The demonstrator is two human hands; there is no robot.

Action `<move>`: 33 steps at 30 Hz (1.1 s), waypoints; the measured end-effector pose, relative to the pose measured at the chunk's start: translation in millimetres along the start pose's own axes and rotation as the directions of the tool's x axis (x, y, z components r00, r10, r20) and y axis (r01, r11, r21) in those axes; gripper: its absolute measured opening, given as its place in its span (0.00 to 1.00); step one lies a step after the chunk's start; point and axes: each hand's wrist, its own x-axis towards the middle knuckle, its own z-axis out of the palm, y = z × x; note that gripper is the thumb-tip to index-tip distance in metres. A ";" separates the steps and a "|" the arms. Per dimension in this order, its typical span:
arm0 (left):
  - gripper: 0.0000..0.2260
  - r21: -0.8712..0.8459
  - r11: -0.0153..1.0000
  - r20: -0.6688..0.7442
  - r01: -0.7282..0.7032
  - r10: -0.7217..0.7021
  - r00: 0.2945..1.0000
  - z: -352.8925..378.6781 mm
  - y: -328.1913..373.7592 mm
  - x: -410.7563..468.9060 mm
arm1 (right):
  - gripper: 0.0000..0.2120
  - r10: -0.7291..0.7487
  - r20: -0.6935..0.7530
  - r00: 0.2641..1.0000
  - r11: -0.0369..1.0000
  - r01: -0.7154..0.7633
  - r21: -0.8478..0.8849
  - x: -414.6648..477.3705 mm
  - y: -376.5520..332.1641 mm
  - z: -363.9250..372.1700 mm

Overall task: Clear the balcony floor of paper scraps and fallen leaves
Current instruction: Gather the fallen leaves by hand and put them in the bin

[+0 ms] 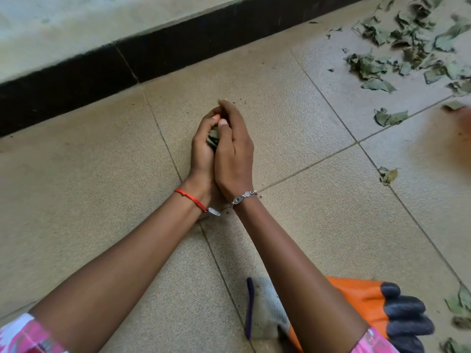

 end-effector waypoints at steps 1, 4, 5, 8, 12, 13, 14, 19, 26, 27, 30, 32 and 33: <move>0.11 -0.034 0.999 -0.008 0.028 -0.029 1.000 0.8 0.7 -1.8 | 0.18 0.018 0.028 0.999 1.000 -0.018 -0.024 2.5 0.6 1.5; 0.14 -0.120 0.989 -0.007 0.085 -0.087 0.996 2.7 2.7 -6.4 | 0.21 0.017 0.090 0.996 0.994 -0.007 -0.109 13.0 3.7 5.6; 0.15 -0.105 0.990 -0.002 0.091 -0.092 0.996 1.6 3.9 -7.1 | 0.22 0.000 0.105 0.994 0.989 0.016 -0.145 15.8 4.9 7.1; 0.15 -0.031 0.996 -0.034 0.089 -0.090 0.995 1.1 10.3 -5.9 | 0.23 -0.076 0.084 0.994 0.955 0.096 -0.280 20.3 6.4 11.1; 0.15 0.063 0.995 -0.065 0.077 -0.073 0.995 -4.7 9.5 -0.7 | 0.25 -0.052 0.003 0.999 0.961 0.051 -0.272 23.0 1.4 14.1; 0.15 0.080 0.994 -0.083 0.073 -0.067 0.994 -8.1 9.2 1.5 | 0.25 -0.050 0.025 0.998 0.968 0.055 -0.244 22.5 1.0 15.2; 0.14 0.082 0.994 -0.127 0.069 -0.058 0.990 -12.1 9.5 4.9 | 0.25 -0.041 0.052 0.998 0.977 0.051 -0.208 21.3 1.1 16.0; 0.29 0.084 0.996 -0.212 -0.039 0.056 0.976 -13.9 13.8 9.0 | 0.25 0.109 0.249 0.962 0.993 -0.098 -0.059 14.3 -7.0 13.3; 0.11 0.209 0.978 -0.118 -0.019 0.045 0.992 -18.5 10.6 15.9 | 0.25 0.069 0.212 0.975 0.994 -0.049 -0.100 16.7 -12.1 10.5; 0.06 0.221 0.974 -0.174 -0.049 0.088 0.981 -16.7 10.3 17.2 | 0.25 0.071 0.212 0.975 0.992 -0.047 -0.116 18.5 -13.1 11.1; 0.09 0.141 0.985 -0.321 -0.098 0.139 0.937 -9.9 17.0 19.5 | 0.25 0.111 0.318 0.942 0.993 -0.115 -0.007 25.6 -17.4 8.9; 0.13 -0.024 0.998 -0.389 -0.061 0.047 0.920 -9.5 21.8 25.6 | 0.24 0.115 0.322 0.940 0.988 -0.142 0.062 34.6 -18.4 1.4; 0.14 -0.054 0.997 -0.396 -0.053 0.027 0.918 -9.7 24.1 27.0 | 0.23 0.112 0.273 0.956 0.992 -0.123 0.024 41.2 -16.8 -4.3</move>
